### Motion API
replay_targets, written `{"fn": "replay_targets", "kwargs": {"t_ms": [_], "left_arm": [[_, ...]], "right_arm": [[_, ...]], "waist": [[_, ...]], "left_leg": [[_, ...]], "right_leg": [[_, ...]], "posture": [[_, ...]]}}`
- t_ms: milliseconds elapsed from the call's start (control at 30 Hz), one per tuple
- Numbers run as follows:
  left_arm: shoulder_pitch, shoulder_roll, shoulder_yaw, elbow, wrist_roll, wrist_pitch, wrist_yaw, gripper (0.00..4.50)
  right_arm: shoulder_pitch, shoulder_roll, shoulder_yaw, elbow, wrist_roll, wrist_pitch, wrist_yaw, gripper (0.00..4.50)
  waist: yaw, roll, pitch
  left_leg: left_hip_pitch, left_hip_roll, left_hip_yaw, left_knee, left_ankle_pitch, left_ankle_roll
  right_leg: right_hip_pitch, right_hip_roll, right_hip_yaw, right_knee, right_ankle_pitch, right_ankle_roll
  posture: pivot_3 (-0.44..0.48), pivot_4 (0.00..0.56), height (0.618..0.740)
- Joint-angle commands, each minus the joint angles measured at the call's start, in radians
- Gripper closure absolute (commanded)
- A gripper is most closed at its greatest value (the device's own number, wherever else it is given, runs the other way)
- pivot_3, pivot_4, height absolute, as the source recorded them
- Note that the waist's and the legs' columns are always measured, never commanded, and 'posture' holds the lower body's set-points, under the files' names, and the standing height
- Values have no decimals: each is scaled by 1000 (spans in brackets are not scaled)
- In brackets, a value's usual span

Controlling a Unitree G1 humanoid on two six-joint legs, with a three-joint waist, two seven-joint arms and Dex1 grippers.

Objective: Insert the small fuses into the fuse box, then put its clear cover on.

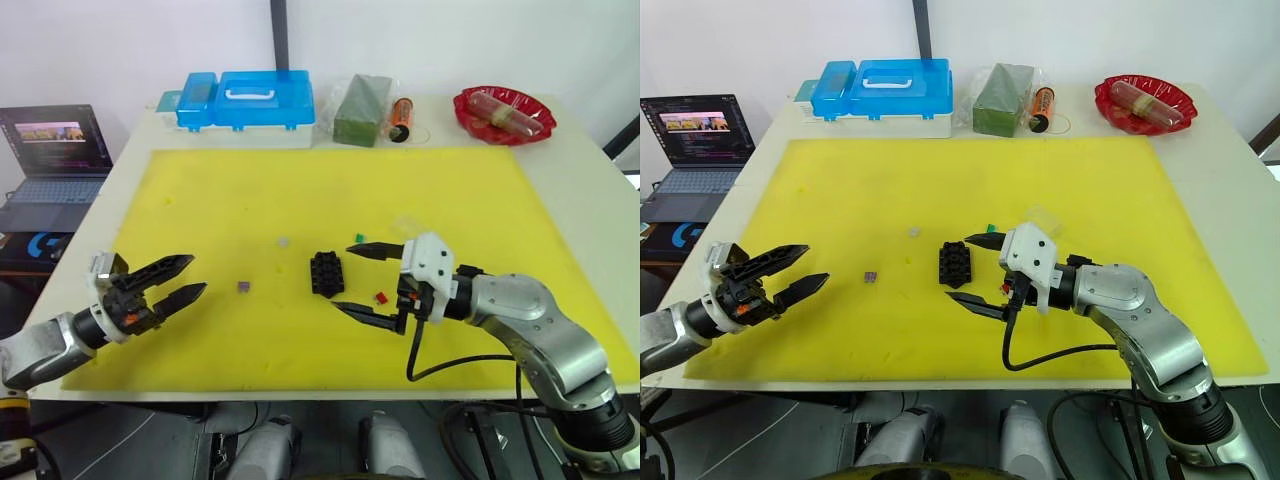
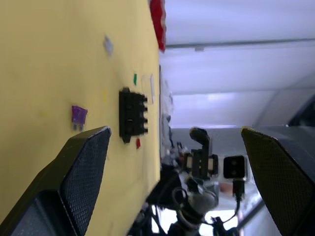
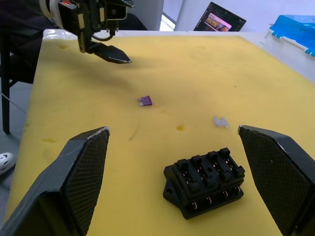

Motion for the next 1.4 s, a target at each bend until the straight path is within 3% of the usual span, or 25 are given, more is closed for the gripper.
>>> {"fn": "replay_targets", "kwargs": {"t_ms": [33,600,1400], "left_arm": [[-26,28,-58,-1,-22,16,5,53],[-86,53,-142,36,-4,-41,28,53],[-147,-59,-113,53,268,-46,-44,53]], "right_arm": [[-1,-2,-16,-35,3,-5,-6,0],[43,-15,-30,-76,4,13,-38,0],[53,-21,-42,-72,3,11,-45,0]], "waist": [[-9,2,-1],[-11,3,-2],[-7,5,-4]], "left_leg": [[0,0,0,0,0,0],[0,1,0,-1,0,0],[0,0,0,-1,0,0]], "right_leg": [[0,0,0,0,0,0],[-2,0,0,0,0,0],[-1,0,0,0,0,0]], "posture": [[0,150,740],[0,150,740],[0,150,740]]}}
